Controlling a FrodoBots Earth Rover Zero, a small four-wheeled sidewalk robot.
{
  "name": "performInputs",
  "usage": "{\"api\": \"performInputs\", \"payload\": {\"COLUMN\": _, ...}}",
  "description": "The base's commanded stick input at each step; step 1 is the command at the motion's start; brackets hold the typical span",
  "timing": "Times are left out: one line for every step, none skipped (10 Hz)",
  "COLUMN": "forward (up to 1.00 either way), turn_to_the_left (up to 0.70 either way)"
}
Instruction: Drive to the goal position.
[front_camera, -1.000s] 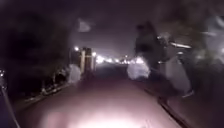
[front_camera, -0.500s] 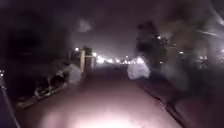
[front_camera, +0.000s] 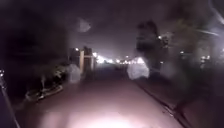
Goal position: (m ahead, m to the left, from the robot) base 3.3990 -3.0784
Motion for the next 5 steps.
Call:
{"api": "performInputs", "payload": {"forward": 0.5, "turn_to_the_left": 0.0}}
{"api": "performInputs", "payload": {"forward": 0.5, "turn_to_the_left": 0.0}}
{"api": "performInputs", "payload": {"forward": 0.5, "turn_to_the_left": 0.0}}
{"api": "performInputs", "payload": {"forward": 0.5, "turn_to_the_left": 0.0}}
{"api": "performInputs", "payload": {"forward": 0.5, "turn_to_the_left": 0.0}}
